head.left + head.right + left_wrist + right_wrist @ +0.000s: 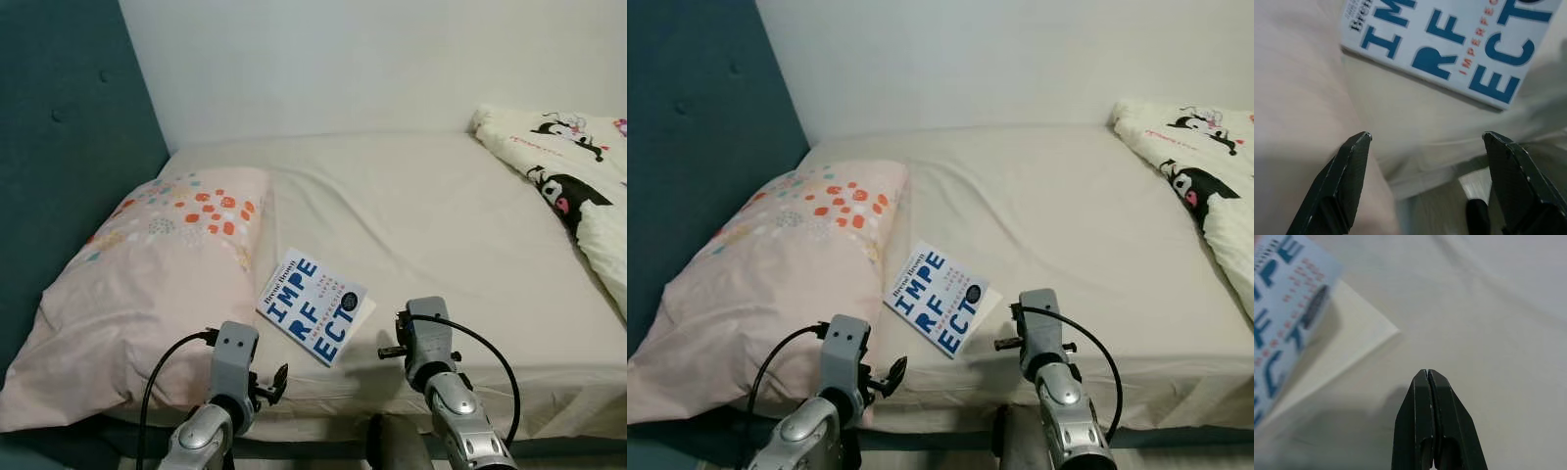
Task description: Clean up the room
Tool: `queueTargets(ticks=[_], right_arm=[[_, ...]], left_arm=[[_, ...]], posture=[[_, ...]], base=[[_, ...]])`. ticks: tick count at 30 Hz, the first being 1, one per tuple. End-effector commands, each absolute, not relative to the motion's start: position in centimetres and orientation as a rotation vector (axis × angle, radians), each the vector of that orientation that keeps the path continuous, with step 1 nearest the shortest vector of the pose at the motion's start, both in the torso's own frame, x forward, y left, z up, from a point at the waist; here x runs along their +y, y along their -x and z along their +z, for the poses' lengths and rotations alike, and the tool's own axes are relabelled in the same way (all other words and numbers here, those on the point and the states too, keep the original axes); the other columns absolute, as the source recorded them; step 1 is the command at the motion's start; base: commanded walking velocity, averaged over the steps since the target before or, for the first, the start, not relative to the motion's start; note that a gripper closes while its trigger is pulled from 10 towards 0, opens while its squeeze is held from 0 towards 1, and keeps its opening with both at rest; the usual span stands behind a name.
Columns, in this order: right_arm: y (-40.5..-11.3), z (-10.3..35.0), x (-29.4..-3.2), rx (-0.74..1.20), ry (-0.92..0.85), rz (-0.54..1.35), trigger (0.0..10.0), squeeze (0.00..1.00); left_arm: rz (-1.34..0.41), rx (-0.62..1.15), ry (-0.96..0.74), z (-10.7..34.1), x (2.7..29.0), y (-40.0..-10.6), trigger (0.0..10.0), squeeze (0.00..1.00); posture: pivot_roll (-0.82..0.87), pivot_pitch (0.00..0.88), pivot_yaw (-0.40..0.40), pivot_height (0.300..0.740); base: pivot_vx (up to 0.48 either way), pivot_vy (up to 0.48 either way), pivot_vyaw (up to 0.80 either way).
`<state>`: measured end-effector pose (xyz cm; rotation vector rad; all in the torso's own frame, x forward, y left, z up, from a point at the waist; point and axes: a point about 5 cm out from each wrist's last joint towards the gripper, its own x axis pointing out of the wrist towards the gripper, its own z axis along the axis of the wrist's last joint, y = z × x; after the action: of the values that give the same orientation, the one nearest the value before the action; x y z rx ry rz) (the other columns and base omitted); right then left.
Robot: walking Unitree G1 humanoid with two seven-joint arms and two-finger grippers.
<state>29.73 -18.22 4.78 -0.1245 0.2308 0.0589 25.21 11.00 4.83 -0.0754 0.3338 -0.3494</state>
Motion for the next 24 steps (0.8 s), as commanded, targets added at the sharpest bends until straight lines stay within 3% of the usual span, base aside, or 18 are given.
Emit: queueTargets(ticks=[1, 11, 15, 16, 17, 18, 19, 20, 24], right_arm=[[-29.5, 4.9, -19.4, 0.221, 0.125, -0.024, 10.0, 0.00], [-29.0, 5.1, -23.1, 0.273, 0.130, -0.250, 10.0, 0.00], [-28.9, 5.8, -24.2, 0.245, 0.097, -0.274, 10.0, 0.00], [-28.9, 6.1, -24.3, 0.232, 0.082, -0.272, 10.0, 0.00], [-29.0, 6.3, -24.4, 0.223, 0.074, -0.269, 10.0, 0.00], [-29.0, 6.3, -24.4, 0.223, 0.074, -0.269, 10.0, 0.00], [-29.1, 6.7, -24.5, 0.209, 0.056, -0.265, 10.0, 0.00], [-29.2, 6.9, -24.5, 0.205, 0.047, -0.265, 10.0, 0.00], [-29.2, 7.0, -24.5, 0.203, 0.041, -0.265, 10.0, 0.00]], left_arm=[[-0.365, 0.396, 0.086, 4.1, 11.1, -24.8, 10.0, 0.00], [-0.314, 0.486, -0.081, 2.0, 11.4, -25.8, 10.0, 0.00], [-0.260, 0.509, -0.026, 1.9, 11.2, -26.6, 10.0, 0.00], [-0.244, 0.504, 0.060, 2.1, 11.0, -26.9, 10.0, 0.11], [-0.236, 0.499, 0.119, 2.3, 10.8, -27.1, 10.0, 0.64], [-0.236, 0.499, 0.119, 2.3, 10.8, -27.1, 10.0, 0.64], [-0.207, 0.505, 0.400, 2.6, 10.3, -27.7, 10.0, 1.00], [-0.202, 0.505, 0.511, 2.8, 10.0, -27.9, 10.0, 1.00], [-0.199, 0.501, 0.589, 2.9, 9.9, -28.0, 10.0, 1.00]], posture=[[-0.05, 0.110, -0.016, 0.560], [-0.05, 0.176, 0.007, 0.560], [-0.06, 0.215, 0.020, 0.560], [-0.07, 0.227, 0.024, 0.560], [-0.07, 0.227, 0.024, 0.560], [-0.07, 0.227, 0.024, 0.560], [-0.08, 0.240, 0.025, 0.560], [-0.08, 0.241, 0.025, 0.560], [-0.08, 0.241, 0.025, 0.560]], base=[[0.000, 0.000, 0.00], [0.000, 0.000, 0.00], [0.000, 0.000, 0.00], [0.000, 0.000, 0.00], [0.000, 0.000, 0.00], [0.000, 0.000, 0.00], [0.000, 0.000, 0.00], [0.000, 0.000, 0.00], [0.000, 0.000, 0.00]])
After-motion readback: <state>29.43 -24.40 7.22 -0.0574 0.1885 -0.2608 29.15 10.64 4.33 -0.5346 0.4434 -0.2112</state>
